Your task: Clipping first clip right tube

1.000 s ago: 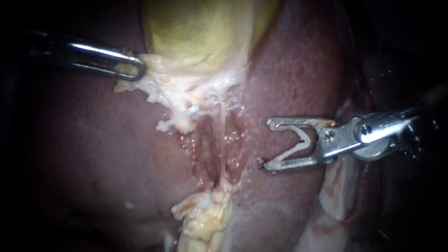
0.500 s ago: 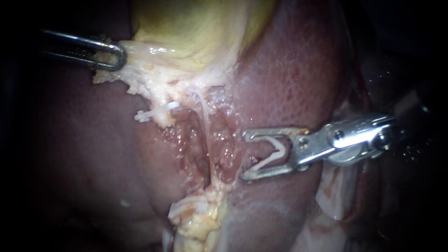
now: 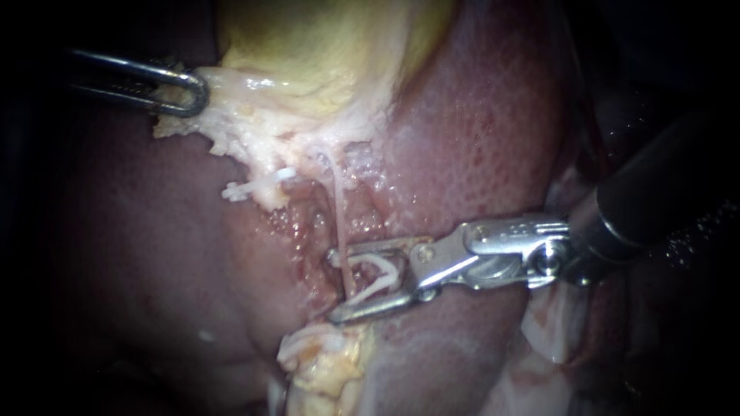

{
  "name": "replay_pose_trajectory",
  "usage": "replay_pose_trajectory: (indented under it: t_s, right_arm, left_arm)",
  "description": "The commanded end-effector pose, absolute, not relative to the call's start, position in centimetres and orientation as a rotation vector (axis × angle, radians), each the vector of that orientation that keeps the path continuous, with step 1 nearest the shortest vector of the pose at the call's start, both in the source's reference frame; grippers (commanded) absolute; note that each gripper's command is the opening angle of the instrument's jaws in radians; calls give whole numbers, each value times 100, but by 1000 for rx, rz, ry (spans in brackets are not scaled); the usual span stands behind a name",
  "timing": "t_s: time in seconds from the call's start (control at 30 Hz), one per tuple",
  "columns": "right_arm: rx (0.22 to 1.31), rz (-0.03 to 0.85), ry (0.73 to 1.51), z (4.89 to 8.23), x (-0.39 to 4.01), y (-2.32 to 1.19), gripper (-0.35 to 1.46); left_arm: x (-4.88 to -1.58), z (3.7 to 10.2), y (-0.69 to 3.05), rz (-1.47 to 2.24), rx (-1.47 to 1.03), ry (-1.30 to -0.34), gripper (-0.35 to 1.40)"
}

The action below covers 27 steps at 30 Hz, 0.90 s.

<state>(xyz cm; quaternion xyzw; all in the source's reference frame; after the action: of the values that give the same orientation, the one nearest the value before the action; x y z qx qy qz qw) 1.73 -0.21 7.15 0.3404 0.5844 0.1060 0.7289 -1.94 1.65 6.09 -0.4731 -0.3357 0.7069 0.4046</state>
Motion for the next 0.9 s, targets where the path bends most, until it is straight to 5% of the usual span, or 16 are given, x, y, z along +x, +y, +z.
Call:
replay_pose_trajectory:
  t_s: [0.03,0.53,0.77,0.9]
  right_arm:
    - [766,232,1308,713,173,-23,47]
    - [863,162,1366,674,164,-58,41]
    - [903,261,1334,674,150,-58,2]
    - [838,331,1336,673,145,-59,-12]
  left_arm:
    - [-194,609,165,1784,-1194,-847,-35]
    - [-194,610,165,1785,-1195,-847,-35]
    - [-194,610,164,1785,-1195,-847,-35]
    - [-194,611,164,1785,-1195,-846,-35]
